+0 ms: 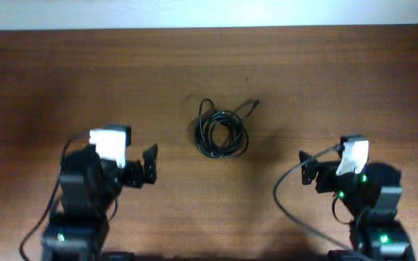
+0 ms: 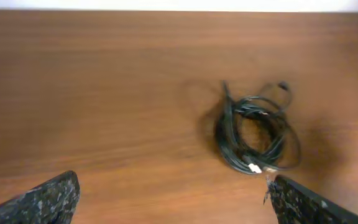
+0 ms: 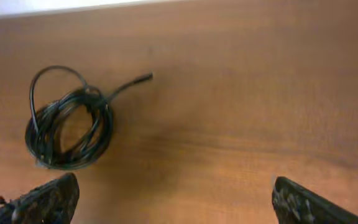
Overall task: Untangle cables
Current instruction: 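Move the left gripper forward over the black cable coil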
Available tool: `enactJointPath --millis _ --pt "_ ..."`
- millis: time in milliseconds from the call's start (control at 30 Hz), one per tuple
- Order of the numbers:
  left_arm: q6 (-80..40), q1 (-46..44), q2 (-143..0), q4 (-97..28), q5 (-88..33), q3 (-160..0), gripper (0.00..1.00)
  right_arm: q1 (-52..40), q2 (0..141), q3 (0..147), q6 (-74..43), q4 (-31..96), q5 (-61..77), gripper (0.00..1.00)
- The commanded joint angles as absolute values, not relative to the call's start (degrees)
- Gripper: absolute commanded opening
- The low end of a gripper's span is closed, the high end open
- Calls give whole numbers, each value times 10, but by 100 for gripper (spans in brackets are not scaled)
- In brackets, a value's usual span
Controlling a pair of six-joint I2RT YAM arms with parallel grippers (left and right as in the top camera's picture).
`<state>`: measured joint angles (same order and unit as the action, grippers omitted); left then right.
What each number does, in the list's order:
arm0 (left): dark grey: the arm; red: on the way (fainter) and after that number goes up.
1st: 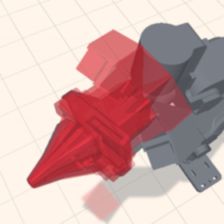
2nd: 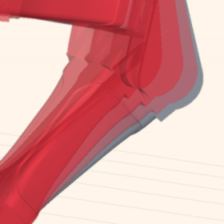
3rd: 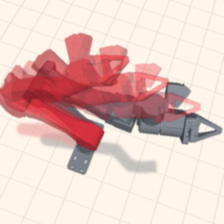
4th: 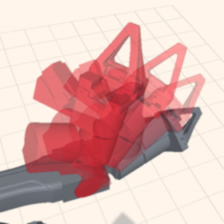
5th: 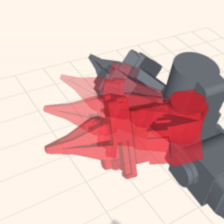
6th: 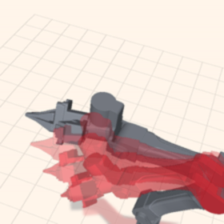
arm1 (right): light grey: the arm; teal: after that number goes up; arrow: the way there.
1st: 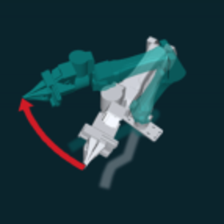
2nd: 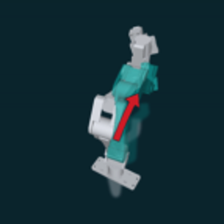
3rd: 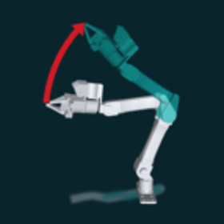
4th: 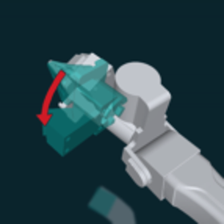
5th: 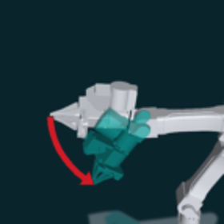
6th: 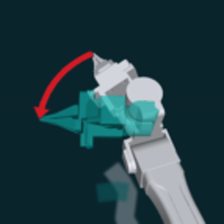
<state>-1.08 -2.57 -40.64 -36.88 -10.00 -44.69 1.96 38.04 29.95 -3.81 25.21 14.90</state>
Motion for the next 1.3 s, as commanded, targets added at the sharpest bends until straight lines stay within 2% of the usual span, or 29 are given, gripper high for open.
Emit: enactJointPath --millis 0,133,267,333,500,667,767,833,933,1067,1267 --pt "47 -51 -504 -398 -267 -558 99 22 456 394 -33 317 146 98" --pt "48 -100 -567 -406 -288 -608 99 22 524 462 -33 389 163 98" --pt "44 -149 -641 -408 -313 -644 99 22 548 480 -34 391 270 98" --pt "41 -169 -690 -416 -296 -669 99 22 549 480 13 388 329 98" --pt "30 -182 -831 -535 -189 -813 99 22 546 485 27 421 218 98" --pt "-14 -182 -951 -627 -64 -985 99 5 546 495 37 416 203 98" --pt "-17 -182 -985 -657 -87 -1047 99 -7 546 498 41 412 199 98" --pt "-17 -182 -985 -657 -156 -1052 99 -11 546 498 41 412 194 98" --pt "-14 -184 -985 -645 -157 -1052 99 -12 546 498 41 414 194 98" --pt "-17 -197 -1012 -660 -80 -1052 100 -12 546 498 41 418 190 98" --pt "-32 -199 -1107 -673 -63 -1052 87 -12 546 498 41 427 188 98"
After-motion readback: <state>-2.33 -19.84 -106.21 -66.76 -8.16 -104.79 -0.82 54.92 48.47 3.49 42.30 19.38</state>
